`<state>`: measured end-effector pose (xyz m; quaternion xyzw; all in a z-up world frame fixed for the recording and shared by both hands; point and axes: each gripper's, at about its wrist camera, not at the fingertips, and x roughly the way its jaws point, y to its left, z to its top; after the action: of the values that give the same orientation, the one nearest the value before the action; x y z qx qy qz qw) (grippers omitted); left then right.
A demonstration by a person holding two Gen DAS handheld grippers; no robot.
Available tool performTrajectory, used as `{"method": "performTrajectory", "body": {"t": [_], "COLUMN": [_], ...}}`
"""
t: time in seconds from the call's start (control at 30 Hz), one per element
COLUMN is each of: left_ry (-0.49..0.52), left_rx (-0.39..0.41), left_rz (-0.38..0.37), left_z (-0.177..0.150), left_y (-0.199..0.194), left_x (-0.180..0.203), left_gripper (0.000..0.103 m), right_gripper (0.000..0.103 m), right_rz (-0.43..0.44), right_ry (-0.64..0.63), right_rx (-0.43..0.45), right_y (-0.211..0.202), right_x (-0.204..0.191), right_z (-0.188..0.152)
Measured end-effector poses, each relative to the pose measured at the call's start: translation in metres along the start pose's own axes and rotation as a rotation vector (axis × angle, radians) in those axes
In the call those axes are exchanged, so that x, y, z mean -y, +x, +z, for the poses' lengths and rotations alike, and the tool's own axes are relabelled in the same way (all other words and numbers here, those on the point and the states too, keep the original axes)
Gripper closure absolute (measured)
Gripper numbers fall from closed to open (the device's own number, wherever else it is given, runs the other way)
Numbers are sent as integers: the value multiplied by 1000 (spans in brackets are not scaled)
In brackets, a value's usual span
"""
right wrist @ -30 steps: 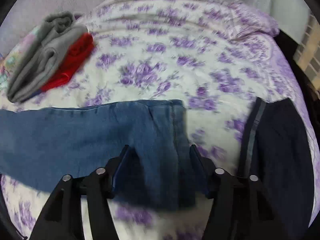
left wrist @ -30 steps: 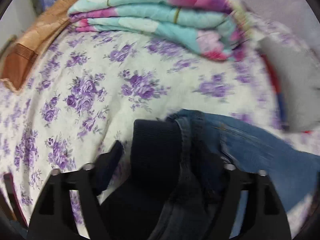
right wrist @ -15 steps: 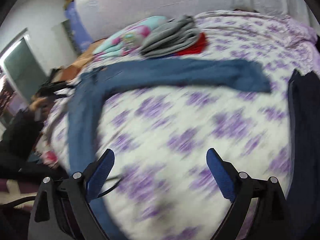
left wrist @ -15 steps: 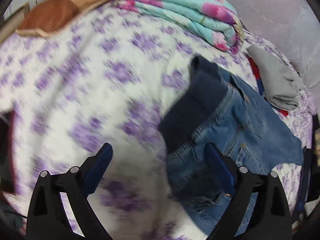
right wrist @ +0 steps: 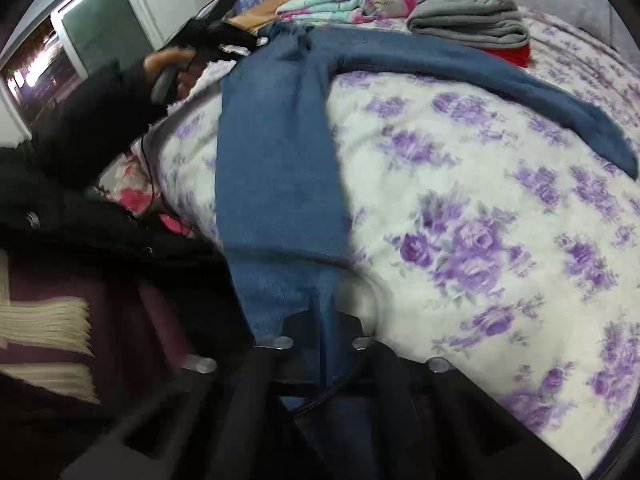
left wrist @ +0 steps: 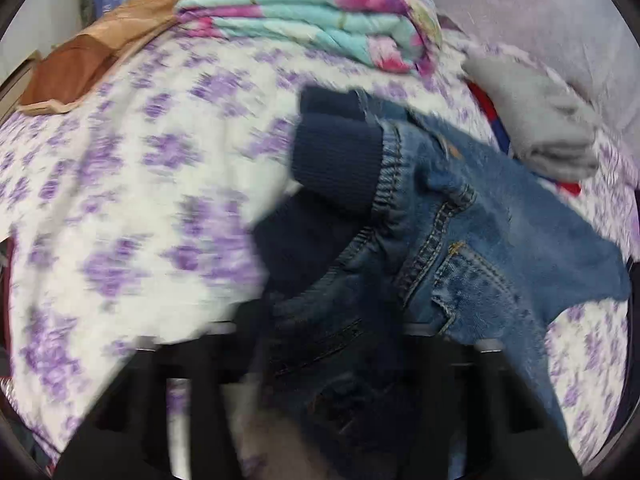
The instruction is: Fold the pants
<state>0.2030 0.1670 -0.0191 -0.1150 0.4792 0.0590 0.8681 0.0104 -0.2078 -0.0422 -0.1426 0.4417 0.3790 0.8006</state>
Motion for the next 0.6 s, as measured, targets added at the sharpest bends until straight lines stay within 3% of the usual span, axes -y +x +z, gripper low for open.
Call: {"method": "performTrajectory", "body": {"t": [0.07, 0.3, 0.37, 0.4, 0.43, 0.5, 0.6], "left_ry": [-29, -41, -52, -51, -47, -77, -157], "left_rx": [32, 163, 154, 142, 128, 68, -7], "left_rz": [-39, -139, -153, -150, -145, -113, -62], "left_z": [0, -26, -36, -40, -42, -57, -72], "left_y": [-18, -115, -125, -126, -123, -108, -82], "left_x": [-10, -24, -26, -26, -26, -36, -69], "left_gripper": [88, 90, 90, 90, 90, 89, 89], "right_gripper": [101, 100, 94, 79, 47, 15, 14], "right_rz": [-62, -241, -336, -371, -414, -513, -435], "right_ry": [-33, -167, -238, -254, -272, -247, -120], "right_rx": [28, 116, 130, 138, 142, 132, 95], "right_y": [-18, -95, -104, -105, -102, -91, -82], "right_x": [-1, 26, 35, 44, 54, 79, 114], "right_z": [8, 68, 87, 95, 101, 101, 81]}}
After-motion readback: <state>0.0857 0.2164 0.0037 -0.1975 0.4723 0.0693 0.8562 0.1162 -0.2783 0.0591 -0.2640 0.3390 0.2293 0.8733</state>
